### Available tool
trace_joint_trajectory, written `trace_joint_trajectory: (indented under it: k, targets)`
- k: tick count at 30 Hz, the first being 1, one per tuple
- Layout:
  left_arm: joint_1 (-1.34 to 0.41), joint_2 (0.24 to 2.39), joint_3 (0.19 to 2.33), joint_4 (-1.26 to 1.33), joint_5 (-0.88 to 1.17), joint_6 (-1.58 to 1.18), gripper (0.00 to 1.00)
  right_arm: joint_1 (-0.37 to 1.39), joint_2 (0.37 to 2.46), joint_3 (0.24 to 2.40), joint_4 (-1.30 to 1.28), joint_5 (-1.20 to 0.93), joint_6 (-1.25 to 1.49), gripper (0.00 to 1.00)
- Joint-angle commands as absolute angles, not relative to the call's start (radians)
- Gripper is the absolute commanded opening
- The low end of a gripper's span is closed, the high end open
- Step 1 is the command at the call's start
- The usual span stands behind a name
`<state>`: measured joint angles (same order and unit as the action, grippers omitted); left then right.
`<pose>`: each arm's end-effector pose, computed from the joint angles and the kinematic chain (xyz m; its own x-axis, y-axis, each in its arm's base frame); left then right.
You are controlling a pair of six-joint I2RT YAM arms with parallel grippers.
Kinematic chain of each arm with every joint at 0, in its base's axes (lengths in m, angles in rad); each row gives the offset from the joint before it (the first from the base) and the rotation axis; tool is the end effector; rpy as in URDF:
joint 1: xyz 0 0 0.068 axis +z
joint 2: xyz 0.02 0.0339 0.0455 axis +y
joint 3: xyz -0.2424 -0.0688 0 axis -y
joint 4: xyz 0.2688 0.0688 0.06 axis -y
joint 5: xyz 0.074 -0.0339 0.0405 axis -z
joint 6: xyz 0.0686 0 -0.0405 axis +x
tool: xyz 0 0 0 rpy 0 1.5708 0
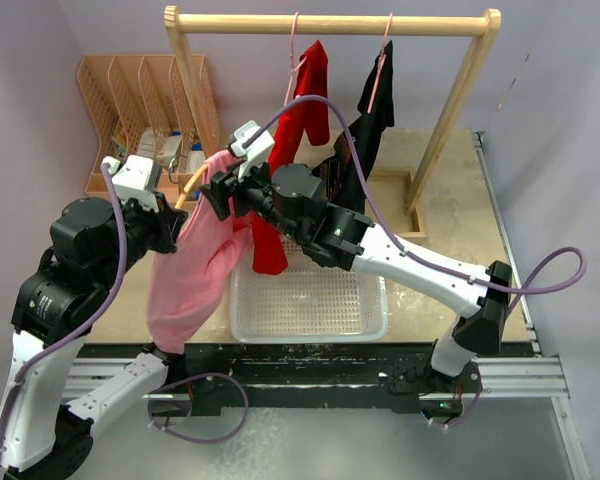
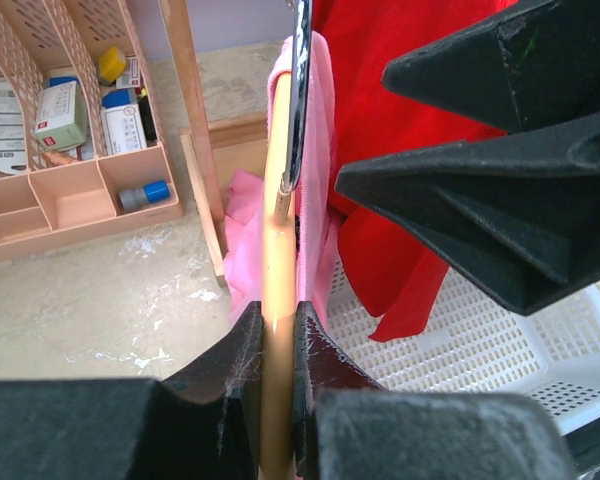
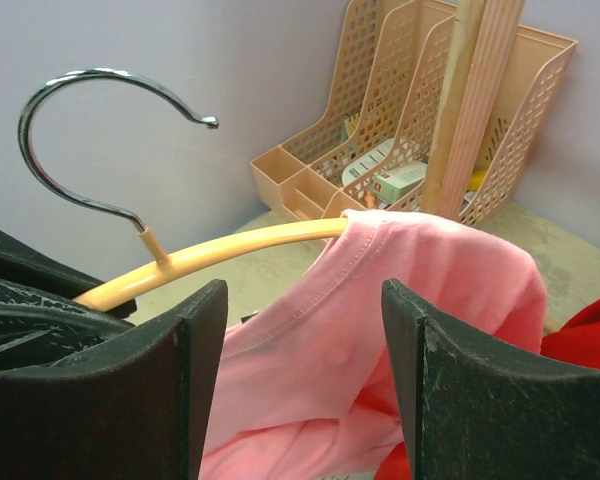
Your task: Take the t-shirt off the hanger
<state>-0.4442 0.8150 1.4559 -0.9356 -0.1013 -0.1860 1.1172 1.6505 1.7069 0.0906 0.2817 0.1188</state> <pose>0.1560 -0.0666 0.4574 -0.3207 -0.0512 -0.9458 0.2858 0.9468 -0.1481 0.2111 0.3896 0.4507 -0.0243 0.2099 -0.9774 -0.7453 0.6478 0.1577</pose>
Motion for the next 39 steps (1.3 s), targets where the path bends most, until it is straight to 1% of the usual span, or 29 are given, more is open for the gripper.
trace_joint_trajectory:
  k: [1,5,8,10,14,19,23,30,33,37,39]
  targets:
    - [-0.437,0.802,1.455,-0.825,-0.103,-0.209,0.00,1.126,1.667,1.752,0.152,0.324,0.101,0.65]
    - [-0.437,0.802,1.453,-0.819,-0.099,-0.210,0.00,1.126,1.684,1.746,0.165,0.355,0.102,0.67]
    - [-0.438,0.802,1.450,-0.817,-0.093,-0.210,0.00,1.126,1.699,1.745,0.183,0.391,0.105,0.73]
    - [-0.437,0.801,1.450,-0.817,-0.089,-0.211,0.00,1.126,1.712,1.748,0.191,0.425,0.107,0.75]
    - [-0.437,0.793,1.448,-0.819,-0.092,-0.211,0.00,1.126,1.732,1.750,0.208,0.470,0.106,0.75]
    - [-0.437,0.787,1.443,-0.824,-0.102,-0.212,0.00,1.126,1.731,1.723,0.244,0.481,0.109,0.67]
    - [-0.437,0.782,1.441,-0.827,-0.101,-0.212,0.00,1.125,1.712,1.688,0.285,0.486,0.109,0.57]
    - [-0.437,0.773,1.436,-0.819,-0.076,-0.219,0.00,1.126,1.746,1.705,0.265,0.516,0.087,0.50]
    - [-0.437,0.770,1.432,-0.817,-0.074,-0.221,0.00,1.125,1.759,1.711,0.266,0.531,0.082,0.44]
    - [-0.437,0.765,1.425,-0.812,-0.070,-0.224,0.00,1.125,1.771,1.713,0.263,0.545,0.080,0.39]
    - [-0.437,0.764,1.420,-0.809,-0.068,-0.225,0.00,1.125,1.775,1.713,0.261,0.554,0.080,0.34]
